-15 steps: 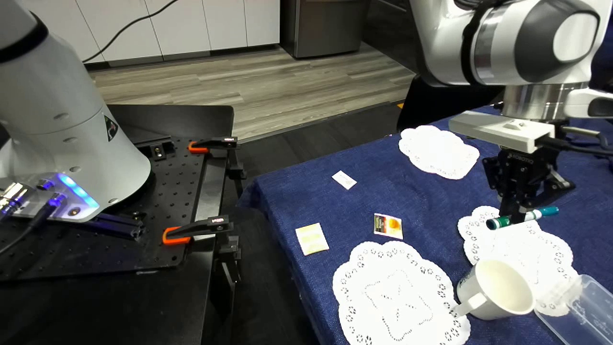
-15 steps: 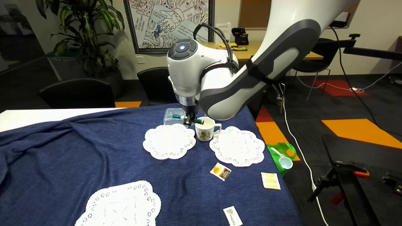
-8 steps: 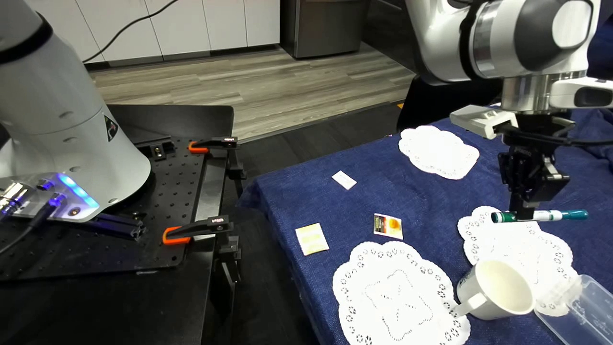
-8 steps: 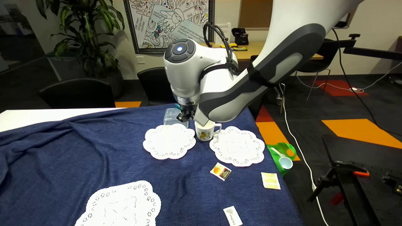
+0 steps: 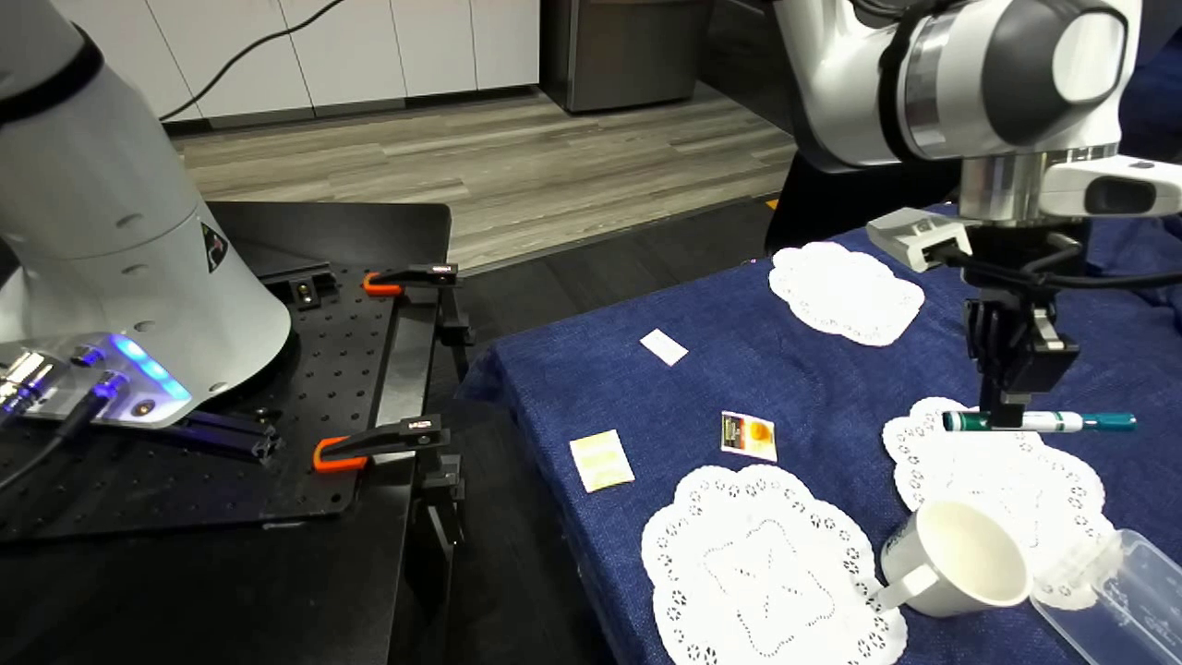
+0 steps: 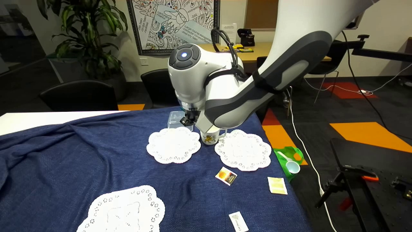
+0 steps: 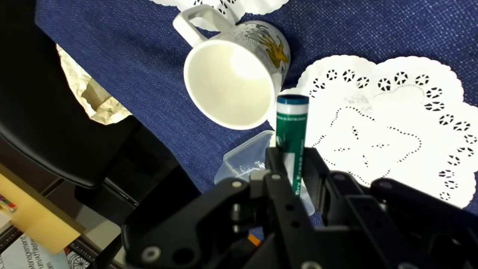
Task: Take the marker from the table and put in the white cup
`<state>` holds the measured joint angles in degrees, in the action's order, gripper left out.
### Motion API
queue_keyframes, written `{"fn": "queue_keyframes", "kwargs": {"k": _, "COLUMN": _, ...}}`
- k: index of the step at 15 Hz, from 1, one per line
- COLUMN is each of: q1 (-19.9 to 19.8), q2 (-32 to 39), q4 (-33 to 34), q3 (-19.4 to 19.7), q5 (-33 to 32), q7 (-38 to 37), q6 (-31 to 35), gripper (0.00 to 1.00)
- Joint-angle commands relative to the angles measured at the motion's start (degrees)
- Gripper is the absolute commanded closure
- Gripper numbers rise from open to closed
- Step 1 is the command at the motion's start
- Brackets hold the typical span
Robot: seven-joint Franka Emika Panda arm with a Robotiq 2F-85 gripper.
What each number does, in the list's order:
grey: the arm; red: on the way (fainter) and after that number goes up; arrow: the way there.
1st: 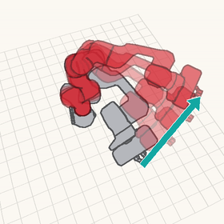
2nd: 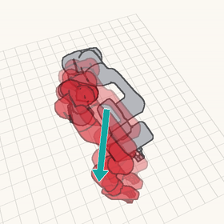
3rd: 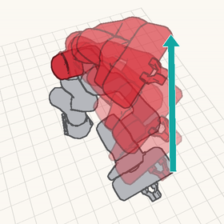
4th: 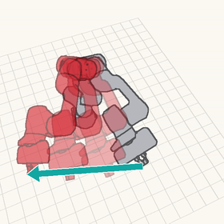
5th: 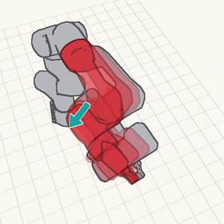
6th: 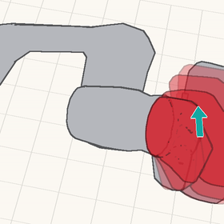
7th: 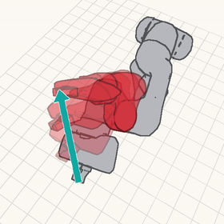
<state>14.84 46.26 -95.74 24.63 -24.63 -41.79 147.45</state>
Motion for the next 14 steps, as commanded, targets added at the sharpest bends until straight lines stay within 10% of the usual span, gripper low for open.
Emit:
{"fn": "queue_keyframes", "kwargs": {"k": 1, "q1": 1.32, "q2": 0.96, "q4": 1.06, "q3": 1.66, "q5": -0.62, "q7": -4.61, "q6": -1.02, "gripper": 0.95}}
{"fn": "queue_keyframes", "kwargs": {"k": 14, "q1": 8.75, "q2": 2.29, "q4": 1.61, "q3": 8.51, "q5": -6.85, "q7": -42.42, "q6": -15.25, "gripper": 0.95}}
